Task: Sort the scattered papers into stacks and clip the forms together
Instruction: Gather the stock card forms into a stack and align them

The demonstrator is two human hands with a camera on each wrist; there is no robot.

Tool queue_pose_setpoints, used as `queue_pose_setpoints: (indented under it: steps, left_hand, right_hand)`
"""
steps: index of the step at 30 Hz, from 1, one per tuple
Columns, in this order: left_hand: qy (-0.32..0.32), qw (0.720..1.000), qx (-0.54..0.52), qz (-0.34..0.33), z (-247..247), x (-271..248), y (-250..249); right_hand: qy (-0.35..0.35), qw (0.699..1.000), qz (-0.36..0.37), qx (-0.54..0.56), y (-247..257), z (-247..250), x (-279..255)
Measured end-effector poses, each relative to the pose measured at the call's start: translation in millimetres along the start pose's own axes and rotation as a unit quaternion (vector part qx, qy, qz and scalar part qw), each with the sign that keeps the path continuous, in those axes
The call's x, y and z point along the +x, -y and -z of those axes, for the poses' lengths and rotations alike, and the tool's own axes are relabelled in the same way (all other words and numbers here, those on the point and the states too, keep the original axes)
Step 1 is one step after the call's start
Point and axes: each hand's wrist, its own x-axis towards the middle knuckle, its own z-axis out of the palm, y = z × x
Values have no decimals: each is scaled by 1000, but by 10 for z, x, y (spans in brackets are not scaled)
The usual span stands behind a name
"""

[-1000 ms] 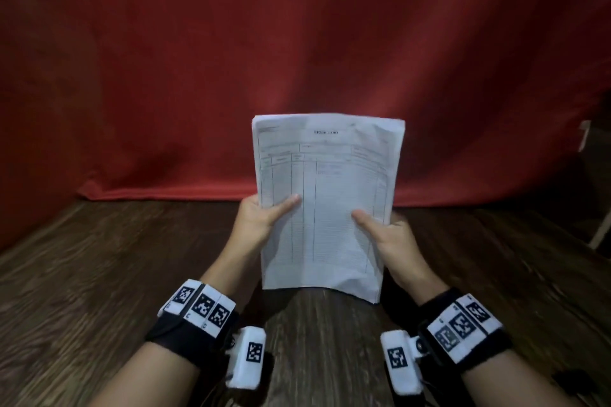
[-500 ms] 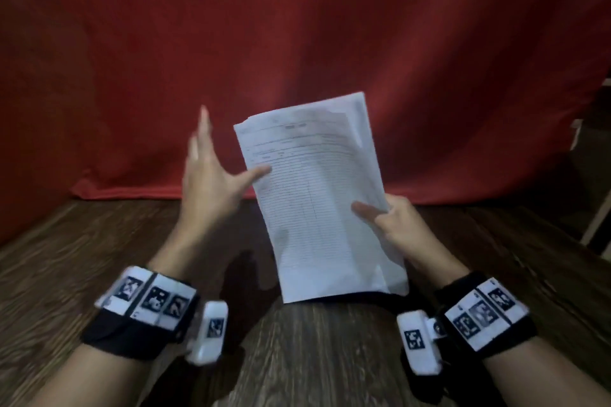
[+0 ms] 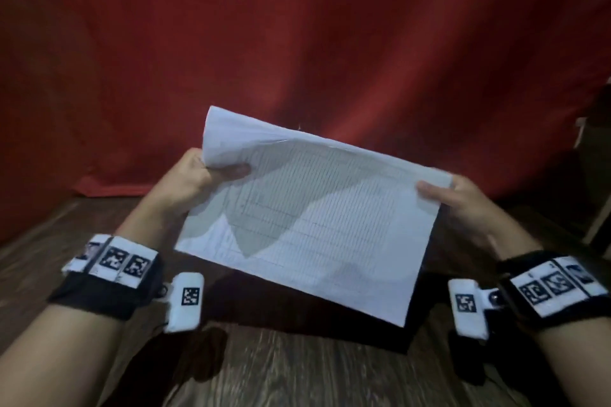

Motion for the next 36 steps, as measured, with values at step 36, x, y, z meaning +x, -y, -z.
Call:
queue_pose_setpoints:
  steps: [36]
  left_hand:
    - [12,913,385,-136,-378,14,-280]
  right_hand:
    - [28,930,53,-362,632,-602,241]
